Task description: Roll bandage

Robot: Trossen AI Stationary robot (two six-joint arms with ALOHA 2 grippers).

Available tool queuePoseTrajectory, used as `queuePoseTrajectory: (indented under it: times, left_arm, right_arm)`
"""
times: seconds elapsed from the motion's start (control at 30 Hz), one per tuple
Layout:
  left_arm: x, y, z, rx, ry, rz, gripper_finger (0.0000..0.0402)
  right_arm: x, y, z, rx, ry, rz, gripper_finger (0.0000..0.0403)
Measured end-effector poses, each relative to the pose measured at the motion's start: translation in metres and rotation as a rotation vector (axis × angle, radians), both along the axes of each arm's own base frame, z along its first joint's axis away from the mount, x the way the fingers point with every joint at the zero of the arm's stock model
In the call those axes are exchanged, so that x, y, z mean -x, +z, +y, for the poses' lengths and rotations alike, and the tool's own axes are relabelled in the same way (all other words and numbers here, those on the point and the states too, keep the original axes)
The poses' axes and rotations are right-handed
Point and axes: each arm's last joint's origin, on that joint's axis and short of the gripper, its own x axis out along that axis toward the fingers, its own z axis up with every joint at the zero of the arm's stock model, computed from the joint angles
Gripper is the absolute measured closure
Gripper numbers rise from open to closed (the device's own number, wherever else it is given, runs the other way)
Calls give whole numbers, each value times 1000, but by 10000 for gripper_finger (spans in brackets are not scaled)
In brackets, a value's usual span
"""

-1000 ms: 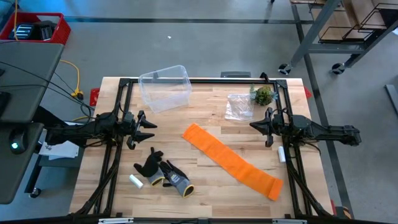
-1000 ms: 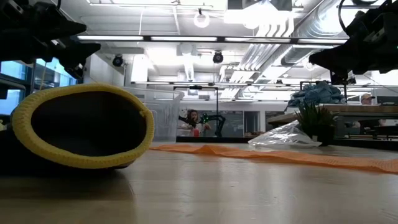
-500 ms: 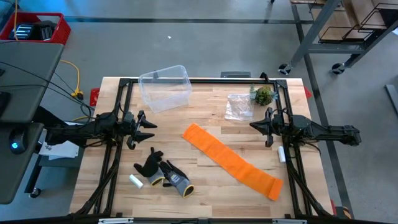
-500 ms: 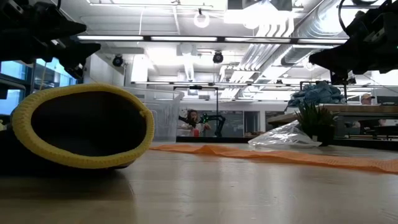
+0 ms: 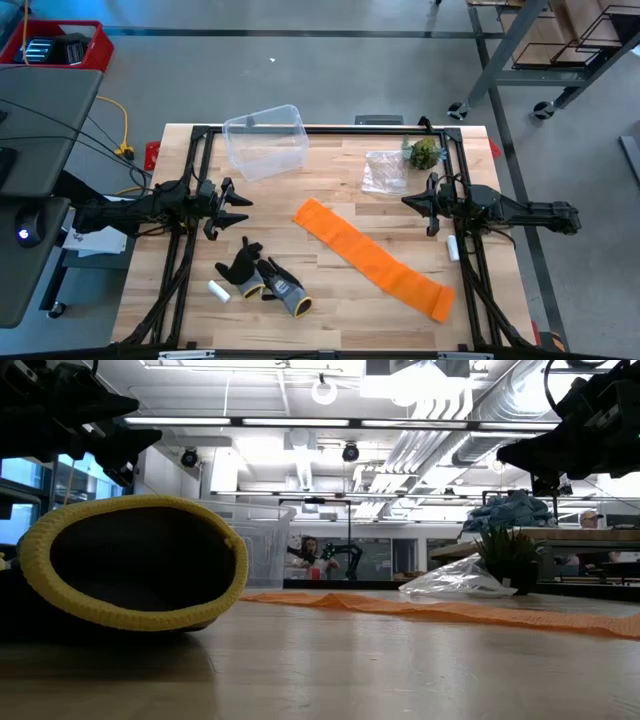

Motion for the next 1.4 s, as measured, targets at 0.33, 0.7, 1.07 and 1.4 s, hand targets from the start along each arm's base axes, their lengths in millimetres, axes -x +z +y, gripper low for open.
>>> queuePoseTrajectory:
  times: [0.33,0.7,1.07,1.4]
  left_arm:
    - [0,0,0,0,0,0,193]
    - [0,0,0,0,0,0,193]
    - [0,0,0,0,0,0,193]
    - [2,15,2,34,64,-154,193]
  right_arm:
    - [0,4,-1,64,-21,-32,403]
    - [20,77,-1,-577,168,-782,403]
    - [-81,89,27,-867,334,88,403]
    - [-162,139,26,-742,281,76,403]
